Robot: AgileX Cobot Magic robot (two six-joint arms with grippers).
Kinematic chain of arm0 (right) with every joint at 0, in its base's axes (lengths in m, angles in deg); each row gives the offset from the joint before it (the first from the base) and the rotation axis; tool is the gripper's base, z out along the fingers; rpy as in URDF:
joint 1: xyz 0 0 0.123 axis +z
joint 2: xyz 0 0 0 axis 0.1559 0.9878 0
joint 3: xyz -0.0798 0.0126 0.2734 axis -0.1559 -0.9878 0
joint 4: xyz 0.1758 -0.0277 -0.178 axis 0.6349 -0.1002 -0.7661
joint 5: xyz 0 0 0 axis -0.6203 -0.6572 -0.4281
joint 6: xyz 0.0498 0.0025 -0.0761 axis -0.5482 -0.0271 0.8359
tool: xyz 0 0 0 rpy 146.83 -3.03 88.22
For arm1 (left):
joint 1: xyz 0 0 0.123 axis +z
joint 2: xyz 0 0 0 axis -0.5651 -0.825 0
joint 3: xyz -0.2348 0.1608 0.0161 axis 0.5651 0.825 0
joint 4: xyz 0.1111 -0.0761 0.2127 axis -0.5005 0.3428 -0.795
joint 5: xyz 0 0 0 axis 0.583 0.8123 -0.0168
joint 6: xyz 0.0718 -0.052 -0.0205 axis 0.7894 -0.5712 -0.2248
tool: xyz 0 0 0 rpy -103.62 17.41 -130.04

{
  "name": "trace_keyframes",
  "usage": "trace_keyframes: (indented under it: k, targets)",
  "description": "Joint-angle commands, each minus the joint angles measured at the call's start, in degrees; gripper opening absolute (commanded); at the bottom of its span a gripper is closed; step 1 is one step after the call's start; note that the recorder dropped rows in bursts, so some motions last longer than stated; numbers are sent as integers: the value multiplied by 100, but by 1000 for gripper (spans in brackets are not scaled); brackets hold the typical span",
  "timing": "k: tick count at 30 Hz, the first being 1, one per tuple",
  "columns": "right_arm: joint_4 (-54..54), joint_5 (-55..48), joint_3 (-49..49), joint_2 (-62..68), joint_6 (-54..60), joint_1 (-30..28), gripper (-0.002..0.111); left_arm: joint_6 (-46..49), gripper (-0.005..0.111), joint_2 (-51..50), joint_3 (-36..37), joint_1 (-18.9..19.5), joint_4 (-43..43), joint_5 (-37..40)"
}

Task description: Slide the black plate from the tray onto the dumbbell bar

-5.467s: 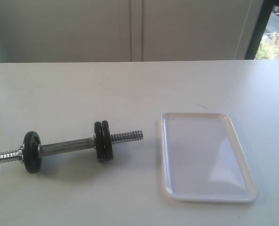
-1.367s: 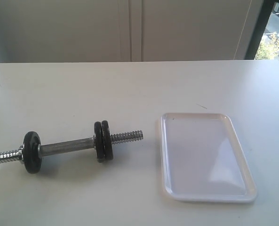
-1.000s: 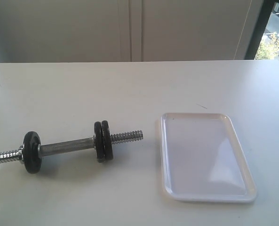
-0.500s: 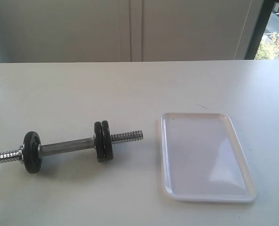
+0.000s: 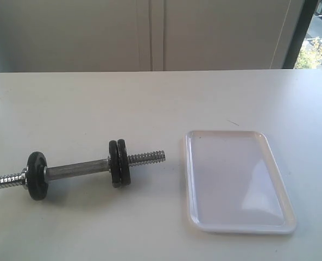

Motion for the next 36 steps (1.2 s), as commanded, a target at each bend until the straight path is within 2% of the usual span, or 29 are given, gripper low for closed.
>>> trace_keyframes:
  k: [1,6,14,19,25,29,33,36]
  targets:
    - [5,12,-11,-607,-15,130,0,-35,0,22,9,-50,23,-12]
    - [53,-24,-11,-1336,-486,128,0,-35,0,22,9,-50,23,-12]
    - [117,-677,-11,-2118,-1576,128,0,-35,0,22,9,-50,23,-12]
    - [266,-333,-252,-2118,-1622,115,0,-35,0,22,9,-50,23,-12]
    - [-596,972,-1370,-2596,-1634,-227,0,-35,0,22,9,-50,23,-12]
    - [-798,1736,-2379,-3154,-1634,-713,0,-35,0,22,9,-50,23,-12]
    - [-1139,1839,-3207,-3545,-1653,-1133,0,-35,0,22,9,-50,23,-12]
    - [-1639,1862,-3799,-3545,-2230,-1276,0,-35,0,22,9,-50,23,-12]
